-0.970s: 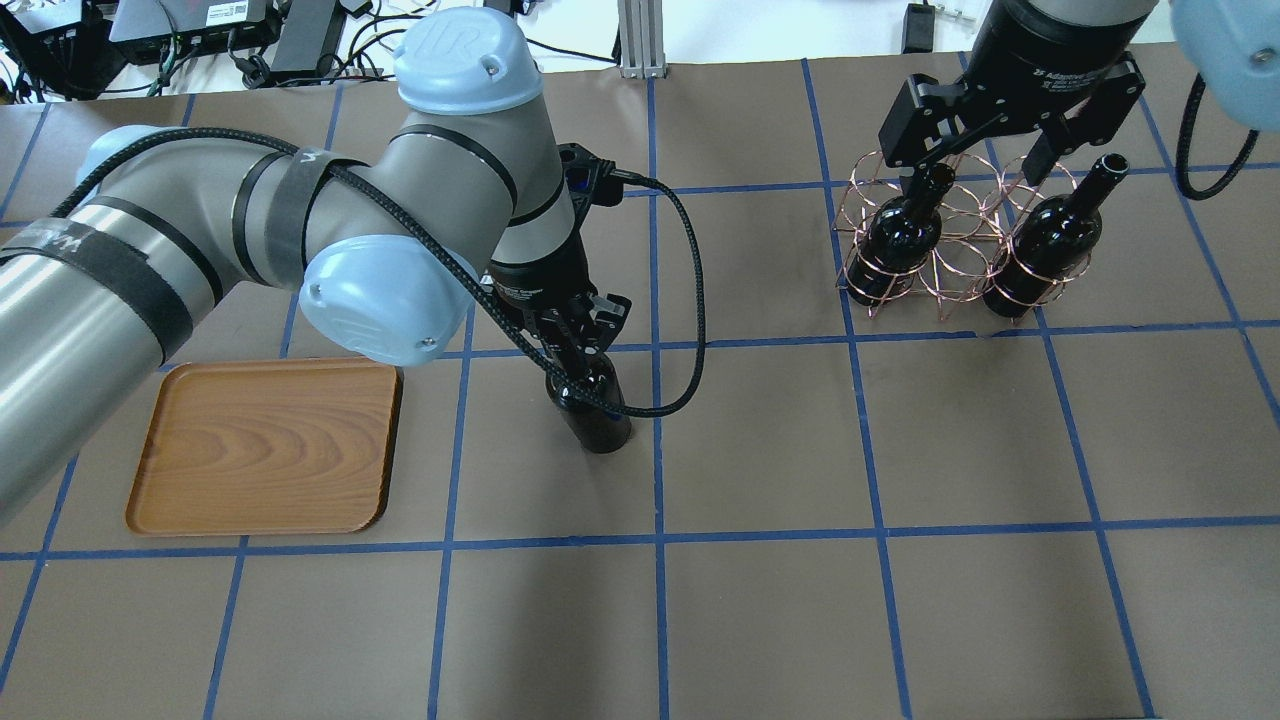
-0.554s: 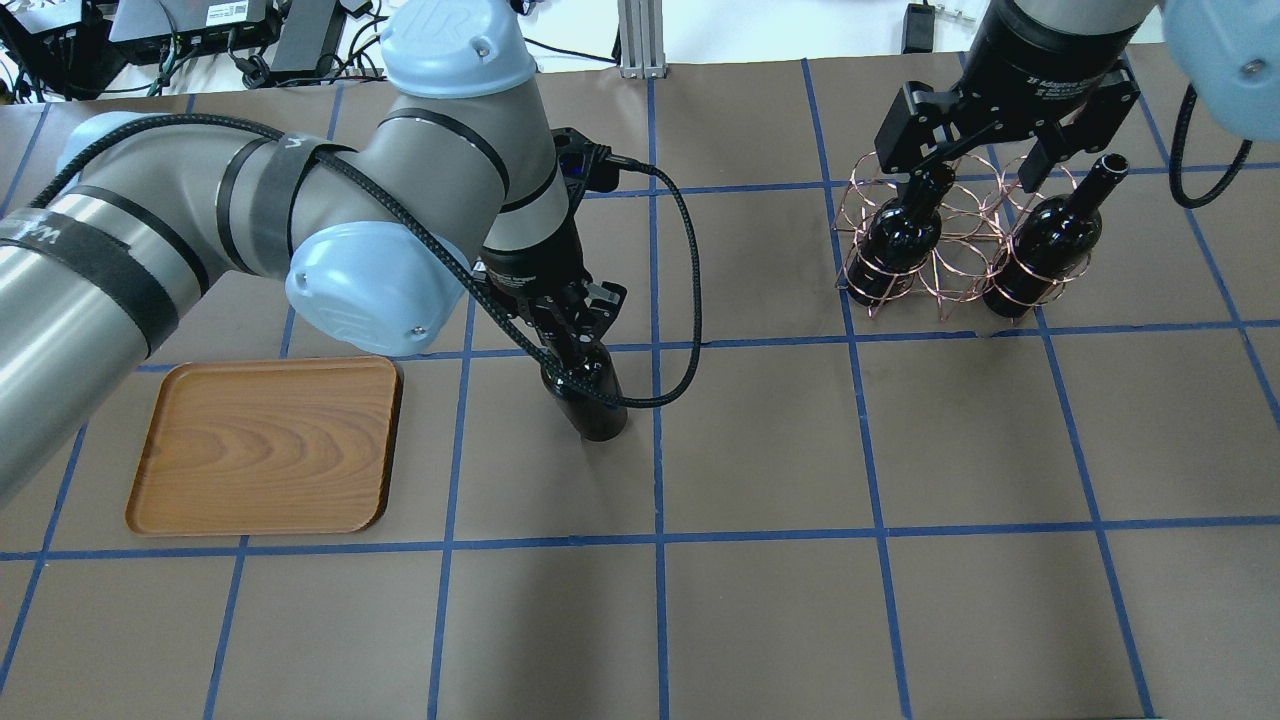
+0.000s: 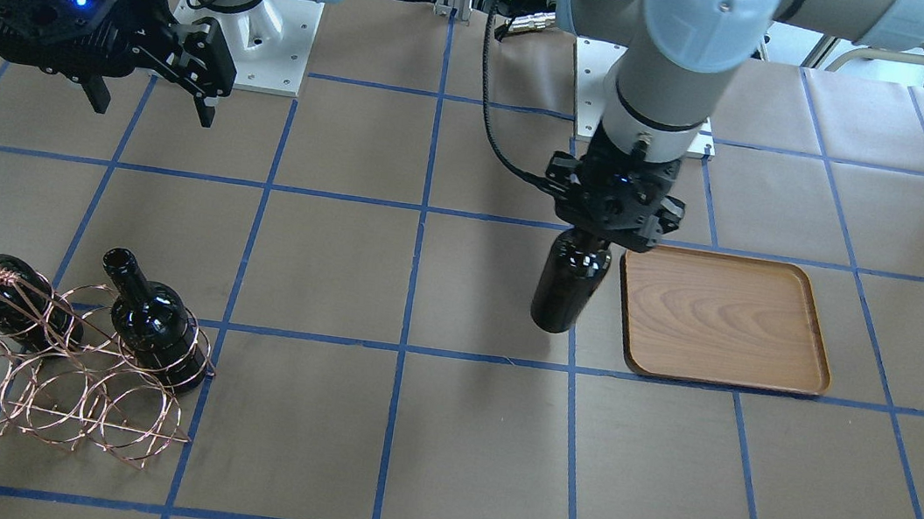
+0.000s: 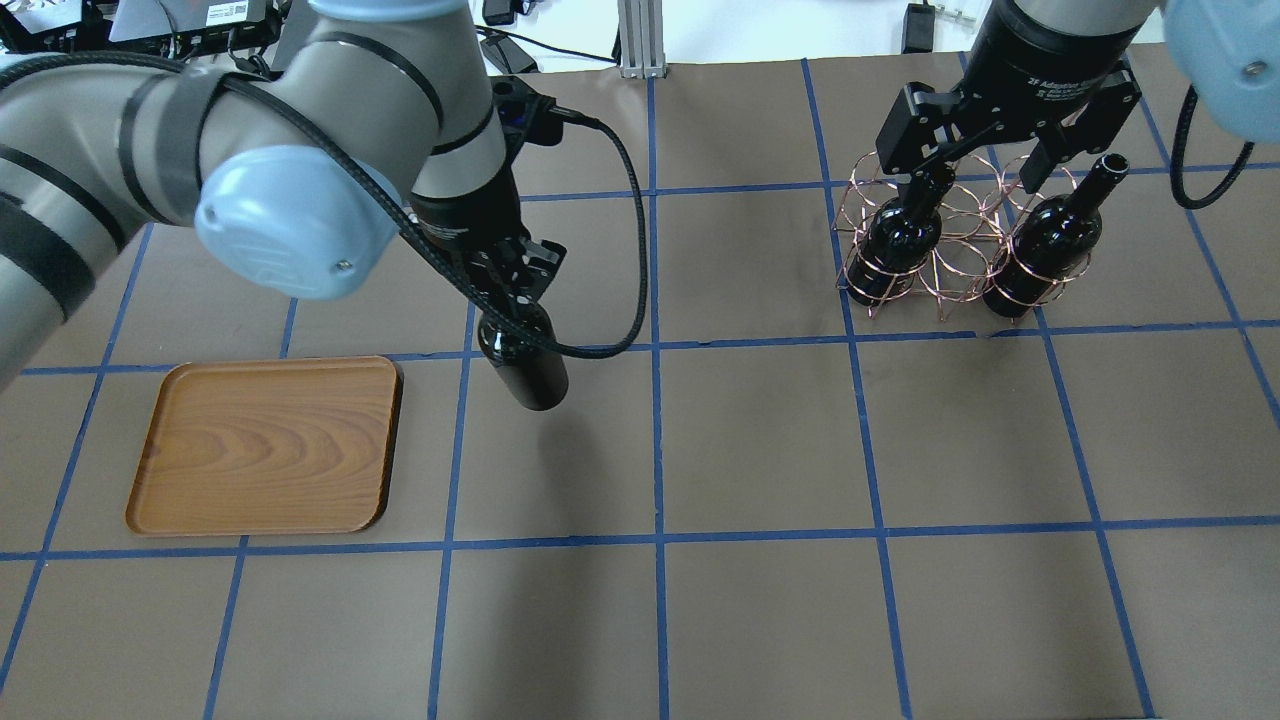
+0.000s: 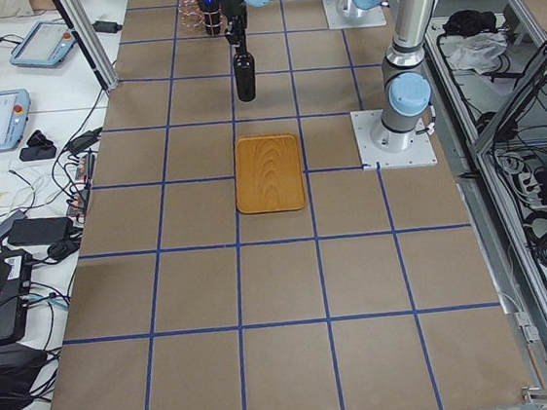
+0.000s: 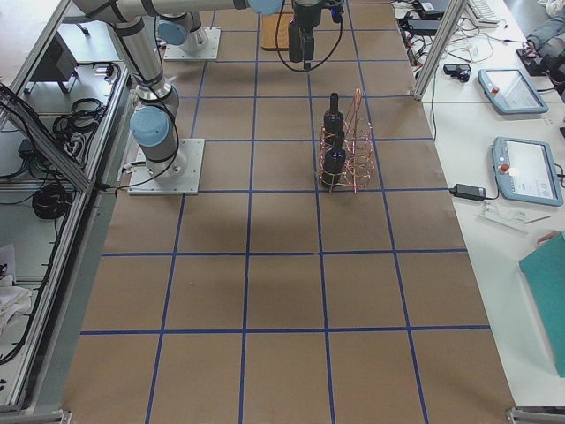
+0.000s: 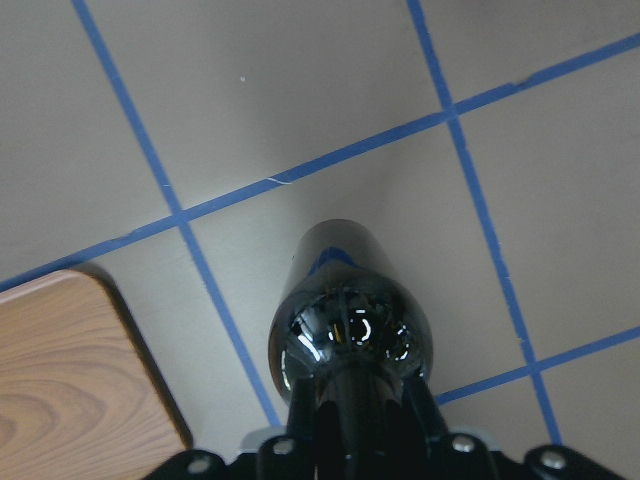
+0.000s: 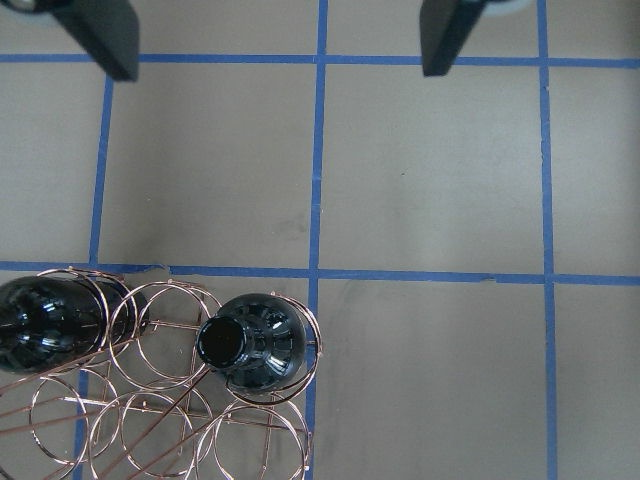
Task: Take wine from basket and place on tray
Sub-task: 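Lift the bottle with the left gripper and carry it over the tray, then lay the bottle down on the wooden tray and open the left gripper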
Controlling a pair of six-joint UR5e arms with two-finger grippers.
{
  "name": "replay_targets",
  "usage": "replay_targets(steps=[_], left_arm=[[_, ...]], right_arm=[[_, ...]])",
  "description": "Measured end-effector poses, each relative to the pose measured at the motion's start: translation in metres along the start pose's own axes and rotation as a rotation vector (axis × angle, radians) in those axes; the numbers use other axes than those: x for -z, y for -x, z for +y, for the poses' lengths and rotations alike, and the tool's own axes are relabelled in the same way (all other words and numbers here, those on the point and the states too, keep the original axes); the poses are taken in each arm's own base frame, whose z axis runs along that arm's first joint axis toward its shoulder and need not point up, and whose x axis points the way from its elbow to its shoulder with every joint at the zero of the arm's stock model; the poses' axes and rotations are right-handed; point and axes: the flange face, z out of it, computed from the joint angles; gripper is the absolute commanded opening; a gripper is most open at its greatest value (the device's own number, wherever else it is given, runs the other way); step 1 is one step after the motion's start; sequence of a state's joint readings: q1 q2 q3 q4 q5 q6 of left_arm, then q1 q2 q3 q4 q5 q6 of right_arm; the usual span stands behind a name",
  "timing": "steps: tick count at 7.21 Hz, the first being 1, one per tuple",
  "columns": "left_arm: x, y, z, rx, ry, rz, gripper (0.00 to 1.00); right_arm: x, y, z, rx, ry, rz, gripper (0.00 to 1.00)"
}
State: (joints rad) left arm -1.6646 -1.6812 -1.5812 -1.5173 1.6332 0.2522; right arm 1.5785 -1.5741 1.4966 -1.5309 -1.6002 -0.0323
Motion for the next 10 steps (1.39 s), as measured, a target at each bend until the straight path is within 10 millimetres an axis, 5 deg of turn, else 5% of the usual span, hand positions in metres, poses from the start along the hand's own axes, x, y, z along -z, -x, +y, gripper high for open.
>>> replay_targets(steps=[3,6,9,10], left_arm=[[-0.007,0.118,0.031,-0.035,0.043,-0.024,0.00],[-0.041,0.207,0.077,0.027,0.067,0.040,0.00],[-0.066,0.239,0.099,0.088,0.075,0.085,0.00],[-0.068,0.241,0.100,0.090,0.078,0.088,0.08]], right_arm=[[0.000,0.000,0.000,0.001,0.001,0.000,1.00],[0.000,0.000,0.000,0.001,0.002,-0.001,1.00],[0.000,0.000,0.000,-0.001,0.001,-0.003,1.00],[0.000,0.000,0.000,-0.001,0.000,-0.002,1.00]])
